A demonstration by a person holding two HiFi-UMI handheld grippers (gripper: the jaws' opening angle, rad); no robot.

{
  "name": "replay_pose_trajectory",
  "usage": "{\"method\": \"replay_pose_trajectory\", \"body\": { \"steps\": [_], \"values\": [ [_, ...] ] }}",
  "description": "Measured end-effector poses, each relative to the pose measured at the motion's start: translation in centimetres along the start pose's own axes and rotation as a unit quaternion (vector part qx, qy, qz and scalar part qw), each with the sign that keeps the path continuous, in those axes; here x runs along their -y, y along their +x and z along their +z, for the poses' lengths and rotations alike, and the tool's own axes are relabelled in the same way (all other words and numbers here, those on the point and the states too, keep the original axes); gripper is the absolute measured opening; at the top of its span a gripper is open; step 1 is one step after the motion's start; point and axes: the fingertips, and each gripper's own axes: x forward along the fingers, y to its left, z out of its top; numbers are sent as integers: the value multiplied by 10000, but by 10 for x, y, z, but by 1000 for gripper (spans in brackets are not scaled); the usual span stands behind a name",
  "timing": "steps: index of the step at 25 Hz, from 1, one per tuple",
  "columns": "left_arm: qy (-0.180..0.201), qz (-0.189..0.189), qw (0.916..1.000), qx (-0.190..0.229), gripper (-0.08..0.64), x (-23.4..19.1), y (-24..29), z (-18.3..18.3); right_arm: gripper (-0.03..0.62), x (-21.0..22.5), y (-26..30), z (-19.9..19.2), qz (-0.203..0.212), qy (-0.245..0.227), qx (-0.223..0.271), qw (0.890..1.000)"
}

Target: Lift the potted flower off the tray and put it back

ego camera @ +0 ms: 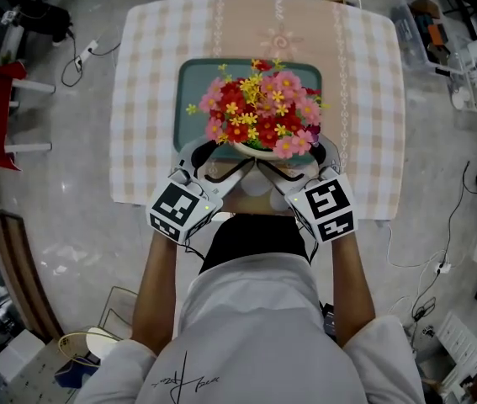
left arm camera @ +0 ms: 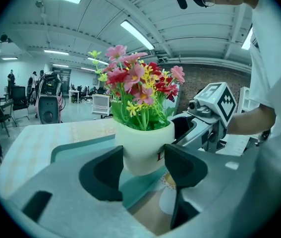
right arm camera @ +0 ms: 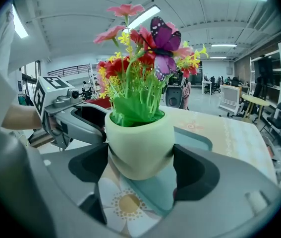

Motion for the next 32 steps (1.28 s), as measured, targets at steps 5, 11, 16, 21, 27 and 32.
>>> {"method": "replay_pose_trajectory", "body": {
  "steps": [5,11,16,21,27,32],
  "values": [
    [6,86,9999,65,262,4,-17,4,417,-14,-6,12,24,-99,153,9998],
    [71,176,9997,131,262,10,-35,12,417,-31,-14,23,91,-175,211,9996],
    [67,227,9995,220,262,15,-52,15,417,-44,-20,28,90,-273,251,9993],
    [167,251,9993,205,262,21,-66,17,417,-59,-28,32,109,-229,303,9992],
    [539,405,9977,58,262,32,-81,19,417,-73,-35,32,95,-237,327,9991],
    [495,414,9979,35,262,39,-93,19,417,-85,-43,32,119,-294,300,9990]
  ]
}}
